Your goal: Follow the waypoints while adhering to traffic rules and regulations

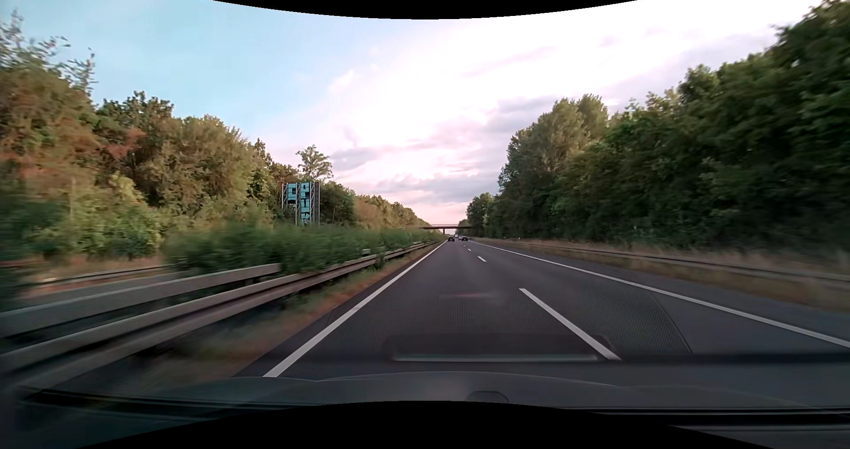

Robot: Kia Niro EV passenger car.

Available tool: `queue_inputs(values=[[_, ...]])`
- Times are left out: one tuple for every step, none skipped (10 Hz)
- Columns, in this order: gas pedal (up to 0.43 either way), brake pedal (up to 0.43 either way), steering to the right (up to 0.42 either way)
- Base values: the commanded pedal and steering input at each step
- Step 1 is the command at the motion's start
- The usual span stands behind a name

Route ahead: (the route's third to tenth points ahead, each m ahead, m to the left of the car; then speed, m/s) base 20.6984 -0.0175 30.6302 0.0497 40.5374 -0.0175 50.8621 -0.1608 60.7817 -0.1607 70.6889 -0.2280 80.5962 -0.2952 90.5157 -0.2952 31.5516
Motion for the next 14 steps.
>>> queue_inputs(values=[[0.319,0.0,-0.003],[0.339,0.0,-0.003],[0.339,0.0,-0.003],[0.339,0.0,-0.003],[0.339,0.0,-0.003],[0.339,0.0,-0.003],[0.339,0.0,-0.003],[0.339,0.0,-0.003],[0.339,0.0,-0.003],[0.339,0.0,-0.003],[0.339,0.0,-0.002],[0.339,0.0,-0.002],[0.339,0.0,-0.002],[0.339,0.0,-0.002]])
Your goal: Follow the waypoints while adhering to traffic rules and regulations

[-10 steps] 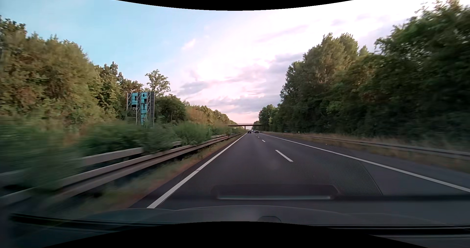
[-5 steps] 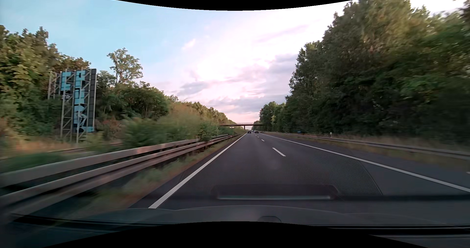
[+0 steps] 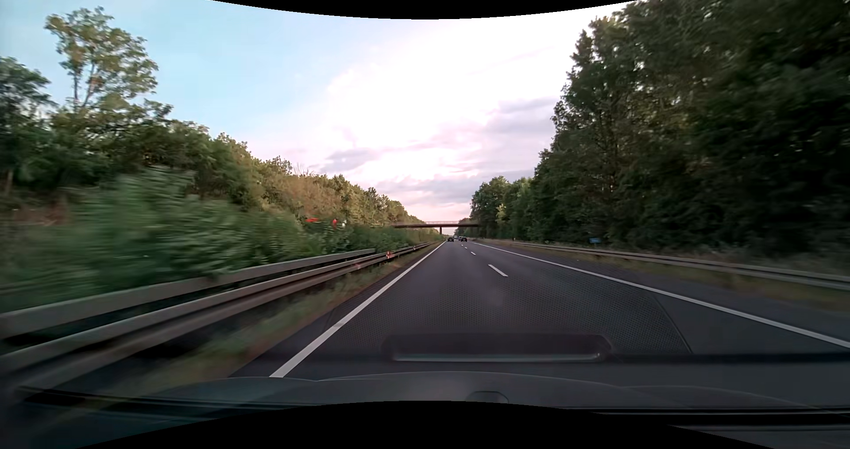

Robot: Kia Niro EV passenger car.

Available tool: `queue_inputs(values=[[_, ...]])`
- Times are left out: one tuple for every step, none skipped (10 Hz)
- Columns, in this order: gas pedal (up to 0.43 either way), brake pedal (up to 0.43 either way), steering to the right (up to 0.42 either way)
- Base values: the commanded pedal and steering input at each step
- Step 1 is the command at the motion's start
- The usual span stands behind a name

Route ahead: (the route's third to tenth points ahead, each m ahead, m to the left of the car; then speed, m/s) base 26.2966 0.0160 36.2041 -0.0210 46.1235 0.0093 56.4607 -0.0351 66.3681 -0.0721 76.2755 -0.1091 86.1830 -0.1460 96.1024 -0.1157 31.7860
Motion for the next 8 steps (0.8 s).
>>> queue_inputs(values=[[0.339,0.0,-0.002],[0.339,0.0,-0.002],[0.339,0.0,-0.002],[0.339,0.0,-0.002],[0.339,0.0,-0.002],[0.339,0.0,-0.002],[0.339,0.0,-0.002],[0.339,0.0,-0.002]])
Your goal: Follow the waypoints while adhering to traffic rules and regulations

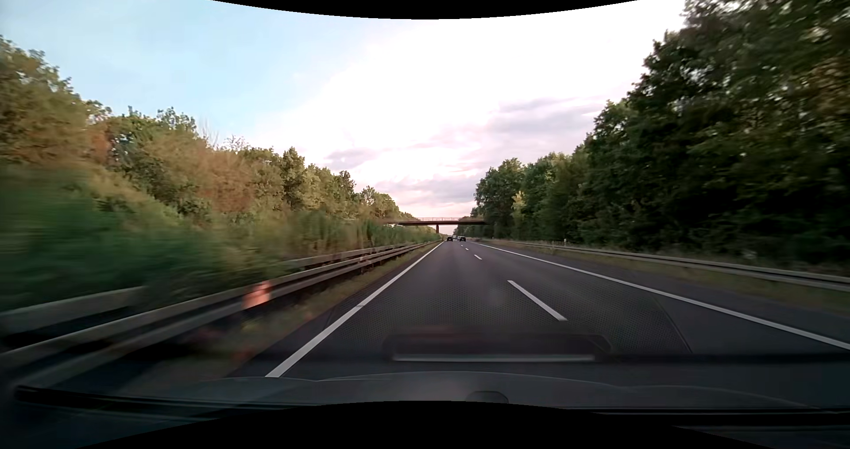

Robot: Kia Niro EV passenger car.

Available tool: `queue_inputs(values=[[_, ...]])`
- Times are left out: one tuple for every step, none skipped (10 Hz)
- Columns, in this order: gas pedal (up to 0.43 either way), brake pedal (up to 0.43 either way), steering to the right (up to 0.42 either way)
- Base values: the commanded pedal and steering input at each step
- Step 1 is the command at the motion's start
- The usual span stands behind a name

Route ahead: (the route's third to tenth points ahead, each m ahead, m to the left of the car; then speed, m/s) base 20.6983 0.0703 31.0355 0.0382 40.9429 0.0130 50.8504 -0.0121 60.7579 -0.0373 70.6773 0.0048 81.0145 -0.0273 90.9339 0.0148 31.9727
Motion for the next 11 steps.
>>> queue_inputs(values=[[0.339,0.0,-0.002],[0.339,0.0,-0.002],[0.339,0.0,-0.002],[0.339,0.0,-0.002],[0.339,0.0,-0.002],[0.339,0.0,-0.002],[0.331,0.0,-0.002],[0.331,0.0,-0.001],[0.319,0.0,-0.001],[0.319,0.0,-0.001],[0.319,0.0,-0.001]])
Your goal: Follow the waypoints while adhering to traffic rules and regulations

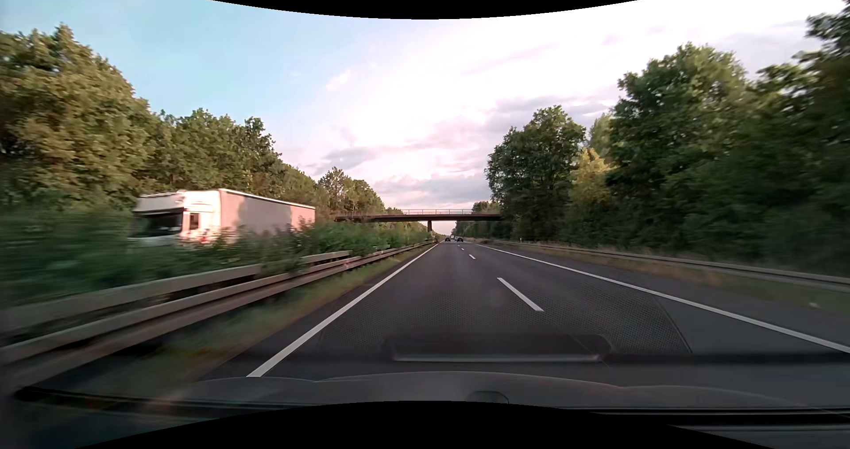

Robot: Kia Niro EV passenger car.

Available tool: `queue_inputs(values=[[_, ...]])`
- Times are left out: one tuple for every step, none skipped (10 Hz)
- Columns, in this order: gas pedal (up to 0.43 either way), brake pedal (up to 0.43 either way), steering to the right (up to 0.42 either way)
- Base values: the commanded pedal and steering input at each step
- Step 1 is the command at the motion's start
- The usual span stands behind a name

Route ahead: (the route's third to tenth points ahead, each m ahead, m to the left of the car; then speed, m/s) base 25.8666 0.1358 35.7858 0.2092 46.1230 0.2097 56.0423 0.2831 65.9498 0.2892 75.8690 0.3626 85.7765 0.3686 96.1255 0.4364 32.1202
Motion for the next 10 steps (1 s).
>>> queue_inputs(values=[[0.319,0.0,-0.001],[0.319,0.0,-0.001],[0.311,0.0,-0.001],[0.299,0.0,-0.001],[0.287,0.0,-0.001],[0.287,0.0,-0.001],[0.287,0.0,-0.001],[0.287,0.0,-0.001],[0.287,0.0,-0.001],[0.287,0.0,-0.001]])
